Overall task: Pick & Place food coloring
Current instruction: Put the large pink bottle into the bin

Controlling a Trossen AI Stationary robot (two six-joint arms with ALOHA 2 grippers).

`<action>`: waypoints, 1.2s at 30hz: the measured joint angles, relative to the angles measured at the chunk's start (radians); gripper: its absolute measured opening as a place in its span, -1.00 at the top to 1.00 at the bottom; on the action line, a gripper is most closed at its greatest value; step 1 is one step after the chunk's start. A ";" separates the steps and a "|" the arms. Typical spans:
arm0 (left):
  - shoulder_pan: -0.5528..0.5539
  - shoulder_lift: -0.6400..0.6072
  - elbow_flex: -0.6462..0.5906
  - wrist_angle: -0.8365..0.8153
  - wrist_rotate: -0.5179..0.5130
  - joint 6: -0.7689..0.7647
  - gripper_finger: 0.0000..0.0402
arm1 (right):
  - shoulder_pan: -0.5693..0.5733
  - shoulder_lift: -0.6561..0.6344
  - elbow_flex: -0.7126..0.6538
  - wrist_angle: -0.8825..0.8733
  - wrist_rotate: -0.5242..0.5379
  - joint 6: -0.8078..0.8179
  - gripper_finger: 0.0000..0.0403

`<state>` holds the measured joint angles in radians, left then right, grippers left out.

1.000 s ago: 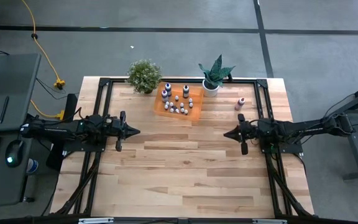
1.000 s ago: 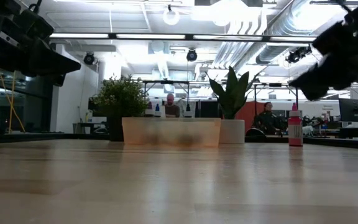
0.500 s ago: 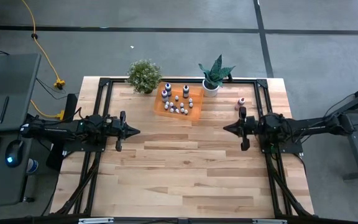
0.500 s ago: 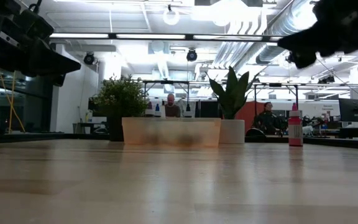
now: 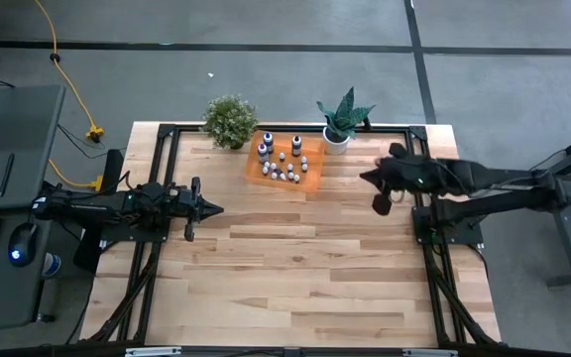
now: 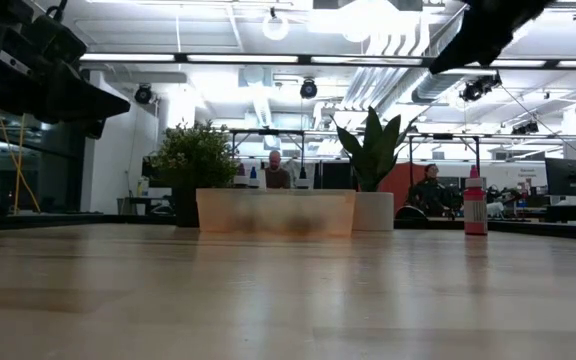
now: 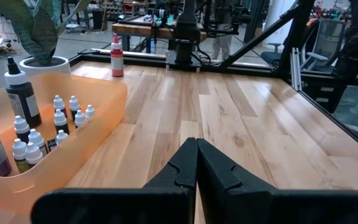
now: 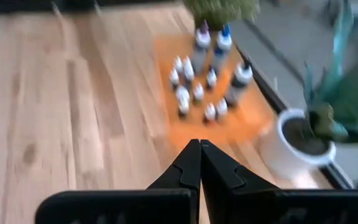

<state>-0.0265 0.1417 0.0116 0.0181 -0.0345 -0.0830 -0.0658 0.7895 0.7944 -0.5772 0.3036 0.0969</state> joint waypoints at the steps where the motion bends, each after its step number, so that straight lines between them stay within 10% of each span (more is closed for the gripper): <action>1: 0.000 0.000 0.000 0.000 0.000 0.000 1.00 | -0.022 0.034 0.050 -0.063 -0.016 0.018 1.00; 11: 0.000 0.000 0.000 0.000 0.000 0.000 1.00 | -0.260 0.305 0.456 -0.605 -0.131 0.146 1.00; 21: 0.000 0.000 0.000 0.000 0.000 0.000 1.00 | -0.444 0.241 0.429 -0.780 -0.100 0.438 0.95; 36: 0.000 0.000 0.000 0.000 0.000 0.000 1.00 | -0.643 0.345 0.380 -0.698 -0.153 0.487 0.01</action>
<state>-0.0265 0.1417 0.0116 0.0181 -0.0343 -0.0831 -0.7090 1.1342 1.1744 -1.2754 0.1511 0.5842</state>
